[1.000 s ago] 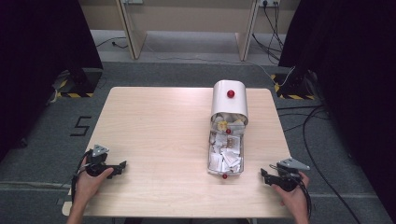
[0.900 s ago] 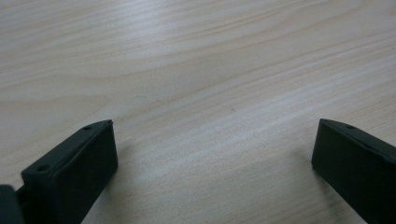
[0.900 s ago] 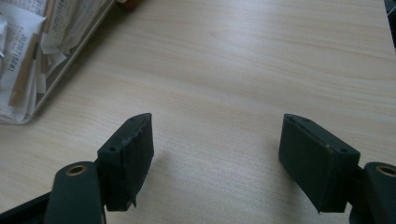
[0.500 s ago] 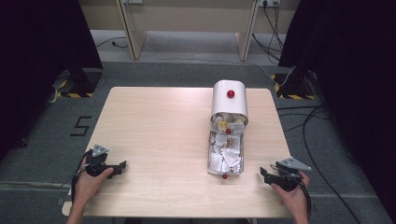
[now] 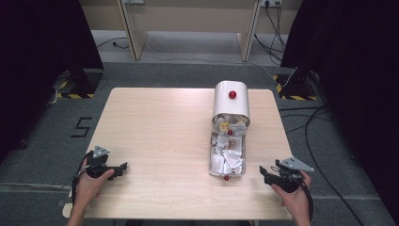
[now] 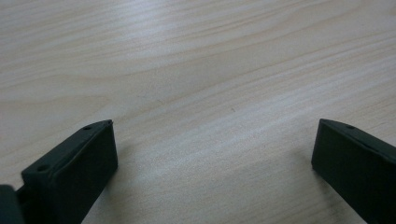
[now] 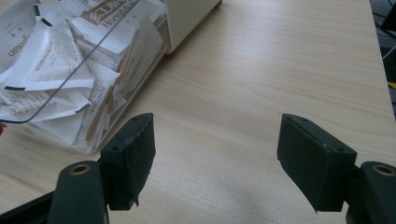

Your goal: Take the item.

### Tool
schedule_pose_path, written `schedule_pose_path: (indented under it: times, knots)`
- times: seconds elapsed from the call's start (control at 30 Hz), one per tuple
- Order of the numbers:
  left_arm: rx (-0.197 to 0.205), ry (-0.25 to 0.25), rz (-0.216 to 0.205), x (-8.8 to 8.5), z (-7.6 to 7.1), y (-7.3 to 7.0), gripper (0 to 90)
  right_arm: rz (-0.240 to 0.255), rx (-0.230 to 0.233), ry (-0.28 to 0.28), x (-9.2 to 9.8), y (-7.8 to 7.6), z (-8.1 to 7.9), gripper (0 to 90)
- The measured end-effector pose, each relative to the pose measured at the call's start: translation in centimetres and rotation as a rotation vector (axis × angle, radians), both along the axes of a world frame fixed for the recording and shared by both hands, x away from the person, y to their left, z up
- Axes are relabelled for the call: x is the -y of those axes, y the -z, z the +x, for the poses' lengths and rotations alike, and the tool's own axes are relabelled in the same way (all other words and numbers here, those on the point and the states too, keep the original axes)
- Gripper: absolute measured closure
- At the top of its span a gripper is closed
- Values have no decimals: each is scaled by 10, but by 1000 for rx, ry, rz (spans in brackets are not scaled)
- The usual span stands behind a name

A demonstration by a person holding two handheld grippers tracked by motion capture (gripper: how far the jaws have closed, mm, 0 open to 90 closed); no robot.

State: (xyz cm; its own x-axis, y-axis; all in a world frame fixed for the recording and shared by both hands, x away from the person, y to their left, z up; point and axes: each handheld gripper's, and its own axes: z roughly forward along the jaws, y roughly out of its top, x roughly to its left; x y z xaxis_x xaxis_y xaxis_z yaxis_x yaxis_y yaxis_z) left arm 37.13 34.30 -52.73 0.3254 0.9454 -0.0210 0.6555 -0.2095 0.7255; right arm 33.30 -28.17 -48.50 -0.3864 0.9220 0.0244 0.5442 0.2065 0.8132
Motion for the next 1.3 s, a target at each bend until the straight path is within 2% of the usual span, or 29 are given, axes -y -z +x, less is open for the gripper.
schedule_pose_path:
  times: [0.7,1.3]
  knots:
    - [-1,0,0,0,0,0,0,12,72,-65,-16,-26,-6,360]
    - [0,0,0,0,0,0,0,22,115,-138,-37,-40,-5,411]
